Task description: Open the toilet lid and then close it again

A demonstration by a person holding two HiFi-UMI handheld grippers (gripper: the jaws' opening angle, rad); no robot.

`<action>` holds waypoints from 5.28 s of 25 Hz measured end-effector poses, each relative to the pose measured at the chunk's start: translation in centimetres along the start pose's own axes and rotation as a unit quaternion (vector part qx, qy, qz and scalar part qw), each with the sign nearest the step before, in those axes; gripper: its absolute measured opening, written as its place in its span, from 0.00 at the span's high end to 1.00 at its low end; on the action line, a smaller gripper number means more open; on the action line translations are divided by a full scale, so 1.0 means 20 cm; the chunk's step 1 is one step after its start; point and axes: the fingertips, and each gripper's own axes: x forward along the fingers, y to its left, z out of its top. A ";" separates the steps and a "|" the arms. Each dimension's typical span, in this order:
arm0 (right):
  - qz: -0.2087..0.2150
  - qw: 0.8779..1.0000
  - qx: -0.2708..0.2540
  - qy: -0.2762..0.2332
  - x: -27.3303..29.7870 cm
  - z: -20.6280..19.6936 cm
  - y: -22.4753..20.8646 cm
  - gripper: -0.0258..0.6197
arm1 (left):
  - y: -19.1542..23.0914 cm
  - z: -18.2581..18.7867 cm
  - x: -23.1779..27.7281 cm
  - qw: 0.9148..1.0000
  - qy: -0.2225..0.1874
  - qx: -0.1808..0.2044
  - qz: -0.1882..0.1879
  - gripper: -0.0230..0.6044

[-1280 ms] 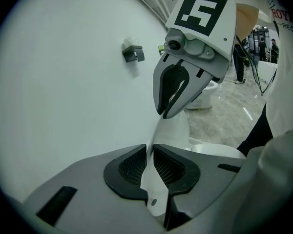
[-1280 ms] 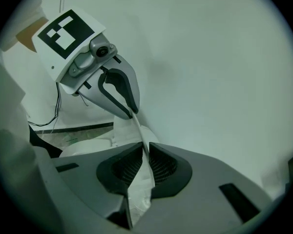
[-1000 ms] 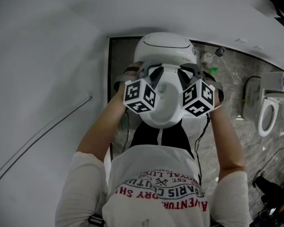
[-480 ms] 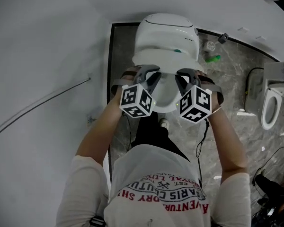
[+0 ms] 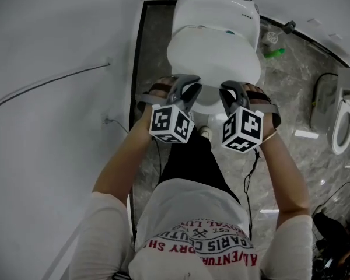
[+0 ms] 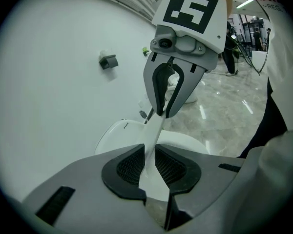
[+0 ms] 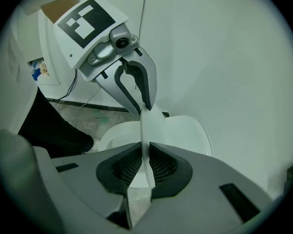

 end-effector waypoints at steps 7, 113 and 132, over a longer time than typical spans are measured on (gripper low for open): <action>0.009 1.000 0.010 0.007 0.12 -0.03 0.23 0.90 | -0.21 -0.14 0.02 1.000 -0.008 -0.005 -0.009 0.85; -0.295 0.836 0.391 -0.248 -1.55 0.67 0.17 0.94 | 0.19 0.63 -1.74 0.898 -0.270 -0.318 0.139 0.95; -0.303 0.824 0.395 -0.271 -1.59 0.71 0.16 0.94 | 0.20 0.65 -1.81 0.894 -0.272 -0.316 0.164 0.95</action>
